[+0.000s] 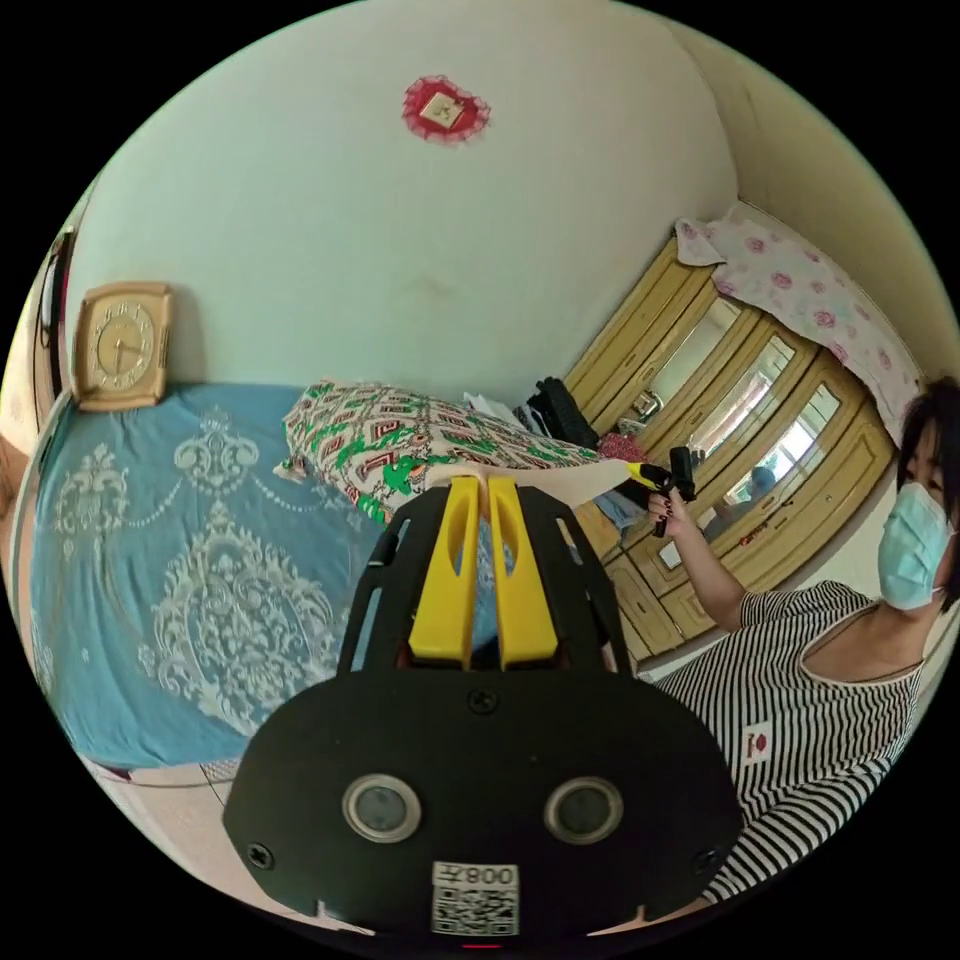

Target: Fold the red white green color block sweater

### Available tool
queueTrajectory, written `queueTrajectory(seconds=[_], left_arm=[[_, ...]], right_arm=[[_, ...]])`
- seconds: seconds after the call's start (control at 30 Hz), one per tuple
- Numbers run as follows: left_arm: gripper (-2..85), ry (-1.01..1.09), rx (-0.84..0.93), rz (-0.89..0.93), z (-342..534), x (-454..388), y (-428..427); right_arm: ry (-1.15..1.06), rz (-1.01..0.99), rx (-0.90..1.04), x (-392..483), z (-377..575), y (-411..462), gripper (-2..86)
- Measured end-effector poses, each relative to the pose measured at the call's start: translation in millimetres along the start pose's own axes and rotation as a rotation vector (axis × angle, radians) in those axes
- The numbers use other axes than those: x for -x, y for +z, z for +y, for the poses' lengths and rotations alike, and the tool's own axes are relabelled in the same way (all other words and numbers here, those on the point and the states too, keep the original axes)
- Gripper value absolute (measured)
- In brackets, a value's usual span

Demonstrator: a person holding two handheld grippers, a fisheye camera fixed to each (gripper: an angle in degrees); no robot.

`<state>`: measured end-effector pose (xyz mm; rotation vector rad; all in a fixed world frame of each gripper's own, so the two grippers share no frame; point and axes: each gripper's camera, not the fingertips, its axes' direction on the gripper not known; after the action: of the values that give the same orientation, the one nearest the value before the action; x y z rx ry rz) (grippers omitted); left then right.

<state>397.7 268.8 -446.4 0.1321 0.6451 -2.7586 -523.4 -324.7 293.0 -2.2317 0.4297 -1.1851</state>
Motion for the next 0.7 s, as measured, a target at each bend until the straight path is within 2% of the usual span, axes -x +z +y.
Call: queueTrajectory(seconds=[0.1,0.17,0.27,0.37,0.7], left_arm=[[1.6,-0.156,0.146,0.005,69,29,37],[1.6,-0.327,0.261,0.012,129,60,77],[1.6,-0.556,0.354,0.032,195,93,118],[1.6,-0.652,0.393,-0.005,221,100,135],[1.8,-0.669,0.439,-0.085,195,92,152]], right_arm=[[0.169,-0.013,0.065,-45,79,19,0.7],[0.358,-0.002,0.168,-92,145,50,0.8],[0.601,0.009,0.268,-151,218,83,0.7],[0.754,0.033,0.345,-182,259,105,0.7],[0.786,0.075,0.383,-188,249,124,0.7]])
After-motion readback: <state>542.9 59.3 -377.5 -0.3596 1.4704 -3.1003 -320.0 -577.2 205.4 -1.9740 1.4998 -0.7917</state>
